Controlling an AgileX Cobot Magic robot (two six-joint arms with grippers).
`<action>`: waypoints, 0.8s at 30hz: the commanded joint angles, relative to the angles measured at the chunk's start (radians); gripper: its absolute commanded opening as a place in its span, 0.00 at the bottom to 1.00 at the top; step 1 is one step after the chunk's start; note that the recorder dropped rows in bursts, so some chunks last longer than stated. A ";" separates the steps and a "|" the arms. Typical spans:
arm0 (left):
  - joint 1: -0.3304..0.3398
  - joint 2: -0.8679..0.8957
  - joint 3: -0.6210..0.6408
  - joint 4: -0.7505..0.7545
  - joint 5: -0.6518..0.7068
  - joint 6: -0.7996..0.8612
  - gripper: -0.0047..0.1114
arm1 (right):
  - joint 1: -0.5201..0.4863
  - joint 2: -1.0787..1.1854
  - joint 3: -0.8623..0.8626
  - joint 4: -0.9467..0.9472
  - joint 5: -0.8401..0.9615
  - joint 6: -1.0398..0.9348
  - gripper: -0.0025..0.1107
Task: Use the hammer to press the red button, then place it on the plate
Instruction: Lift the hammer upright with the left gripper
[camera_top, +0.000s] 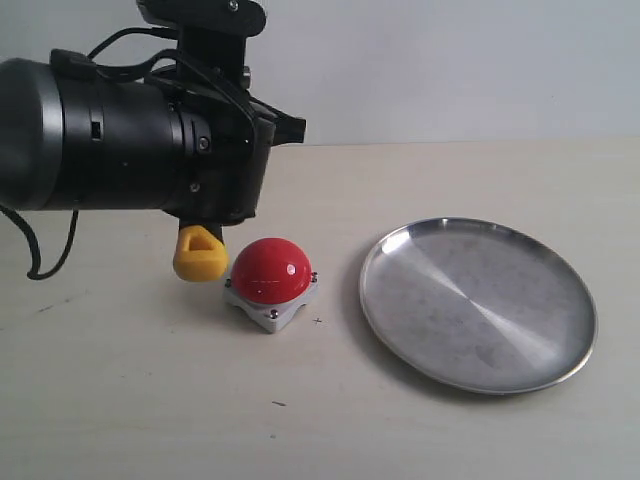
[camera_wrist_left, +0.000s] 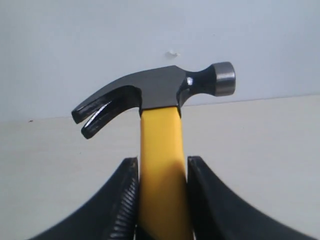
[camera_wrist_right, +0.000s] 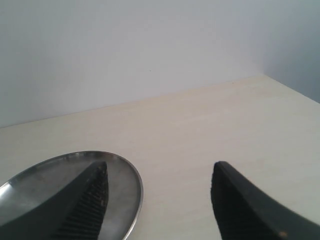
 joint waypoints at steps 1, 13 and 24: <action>-0.018 -0.021 0.000 0.079 0.209 -0.112 0.04 | -0.005 -0.004 0.005 0.002 -0.008 0.001 0.54; -0.017 -0.023 0.002 0.032 0.209 -0.070 0.04 | -0.005 -0.004 0.005 0.002 -0.008 0.001 0.54; -0.017 -0.023 0.002 -0.067 0.049 0.213 0.04 | -0.005 -0.004 0.005 0.002 -0.008 0.001 0.54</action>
